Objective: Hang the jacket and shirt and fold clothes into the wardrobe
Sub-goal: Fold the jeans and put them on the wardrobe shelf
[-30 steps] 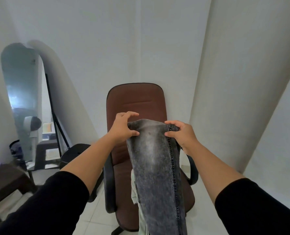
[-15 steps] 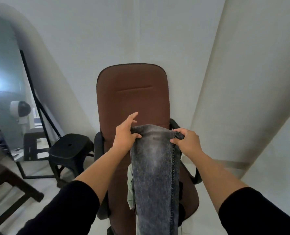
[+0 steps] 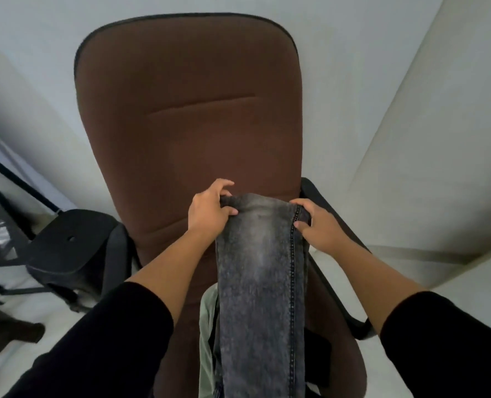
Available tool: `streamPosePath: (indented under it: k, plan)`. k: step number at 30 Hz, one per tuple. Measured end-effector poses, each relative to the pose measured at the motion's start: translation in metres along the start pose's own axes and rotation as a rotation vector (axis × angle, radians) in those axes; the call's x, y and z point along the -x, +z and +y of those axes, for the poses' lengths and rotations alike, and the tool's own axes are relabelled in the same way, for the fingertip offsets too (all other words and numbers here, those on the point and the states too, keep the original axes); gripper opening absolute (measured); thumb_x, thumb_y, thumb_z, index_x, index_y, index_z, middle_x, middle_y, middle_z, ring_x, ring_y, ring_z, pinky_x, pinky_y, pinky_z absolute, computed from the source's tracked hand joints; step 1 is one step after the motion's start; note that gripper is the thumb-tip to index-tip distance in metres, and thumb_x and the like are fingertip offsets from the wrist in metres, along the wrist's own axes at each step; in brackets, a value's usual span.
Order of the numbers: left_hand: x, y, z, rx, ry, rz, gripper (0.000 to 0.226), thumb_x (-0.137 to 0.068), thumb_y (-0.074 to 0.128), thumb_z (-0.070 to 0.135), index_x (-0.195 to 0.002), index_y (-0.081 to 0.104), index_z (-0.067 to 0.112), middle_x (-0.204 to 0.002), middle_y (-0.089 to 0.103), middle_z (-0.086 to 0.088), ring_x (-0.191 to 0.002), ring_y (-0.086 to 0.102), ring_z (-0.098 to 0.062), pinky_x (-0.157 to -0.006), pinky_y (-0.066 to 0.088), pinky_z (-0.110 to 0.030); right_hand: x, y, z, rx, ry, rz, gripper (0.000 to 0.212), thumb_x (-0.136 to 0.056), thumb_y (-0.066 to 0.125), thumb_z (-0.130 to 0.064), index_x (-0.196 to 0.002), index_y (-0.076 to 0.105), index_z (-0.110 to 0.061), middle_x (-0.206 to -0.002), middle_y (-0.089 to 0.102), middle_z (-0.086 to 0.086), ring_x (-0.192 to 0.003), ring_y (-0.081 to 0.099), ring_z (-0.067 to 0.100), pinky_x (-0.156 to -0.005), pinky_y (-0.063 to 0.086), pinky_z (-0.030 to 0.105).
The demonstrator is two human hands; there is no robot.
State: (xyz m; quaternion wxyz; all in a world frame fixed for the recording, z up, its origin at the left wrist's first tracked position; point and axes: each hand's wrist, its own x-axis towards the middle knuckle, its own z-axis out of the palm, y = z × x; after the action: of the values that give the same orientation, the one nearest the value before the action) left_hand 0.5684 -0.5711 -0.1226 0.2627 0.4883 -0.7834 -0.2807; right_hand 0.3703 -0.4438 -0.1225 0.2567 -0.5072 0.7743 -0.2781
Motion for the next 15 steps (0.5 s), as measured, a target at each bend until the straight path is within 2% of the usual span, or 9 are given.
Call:
streamPosePath:
  k: [4, 6, 9, 12, 14, 15]
  plan:
    - [-0.04, 0.031, -0.026, 0.033, -0.01, -0.022, 0.056, -0.072, 0.079, 0.012, -0.12, 0.055, 0.026, -0.103, 0.066, 0.007, -0.1, 0.06, -0.014, -0.085, 0.047, -0.027, -0.035, 0.022, 0.017, 0.045, 0.081, 0.056, 0.043, -0.091, 0.057, -0.008, -0.129, 0.048, -0.027, -0.115, 0.063, 0.005, -0.1, 0.06, 0.025, -0.08, 0.048, 0.033]
    - [-0.051, 0.045, -0.035, 0.062, -0.017, -0.031, 0.054, -0.072, 0.079, 0.012, -0.119, 0.056, 0.026, -0.099, 0.065, 0.01, -0.099, 0.06, -0.013, -0.082, 0.045, -0.025, -0.048, 0.031, 0.024, 0.077, 0.119, 0.111, 0.039, -0.09, 0.058, -0.008, -0.125, 0.052, -0.026, -0.109, 0.065, 0.003, -0.095, 0.061, 0.023, -0.075, 0.046, 0.03]
    - [-0.057, 0.058, -0.041, 0.093, -0.022, -0.035, 0.054, -0.072, 0.079, 0.015, -0.119, 0.055, 0.026, -0.097, 0.064, 0.012, -0.101, 0.06, -0.014, -0.081, 0.044, -0.024, -0.059, 0.044, 0.032, 0.106, 0.18, 0.196, 0.031, -0.09, 0.059, -0.01, -0.118, 0.057, -0.025, -0.107, 0.068, 0.004, -0.097, 0.063, 0.026, -0.076, 0.045, 0.03]
    - [-0.044, 0.07, -0.048, 0.062, 0.044, 0.003, 0.067, -0.078, 0.075, 0.024, -0.135, 0.041, 0.03, -0.121, 0.06, 0.007, -0.113, 0.054, -0.014, -0.091, 0.042, -0.027, -0.067, 0.057, 0.038, 0.094, 0.199, 0.249, 0.026, -0.09, 0.059, -0.009, -0.114, 0.06, -0.021, -0.11, 0.068, 0.005, -0.099, 0.062, 0.026, -0.073, 0.041, 0.026]
    - [-0.014, 0.084, -0.059, 0.011, 0.164, -0.01, 0.079, -0.078, 0.072, 0.038, -0.143, 0.028, 0.032, -0.141, 0.044, 0.005, -0.131, 0.039, -0.015, -0.103, 0.035, -0.036, -0.07, 0.062, 0.041, 0.082, 0.207, 0.276, 0.025, -0.09, 0.058, -0.009, -0.112, 0.061, -0.02, -0.109, 0.068, 0.005, -0.099, 0.061, 0.026, -0.069, 0.036, 0.023]
    - [0.007, 0.093, -0.068, -0.031, 0.262, -0.075, 0.084, -0.075, 0.07, 0.048, -0.144, 0.025, 0.033, -0.147, 0.036, 0.006, -0.137, 0.031, -0.015, -0.109, 0.032, -0.043, -0.071, 0.063, 0.044, 0.078, 0.208, 0.284, 0.024, -0.09, 0.058, -0.009, -0.112, 0.062, -0.019, -0.108, 0.068, 0.005, -0.1, 0.061, 0.025, -0.069, 0.034, 0.022]
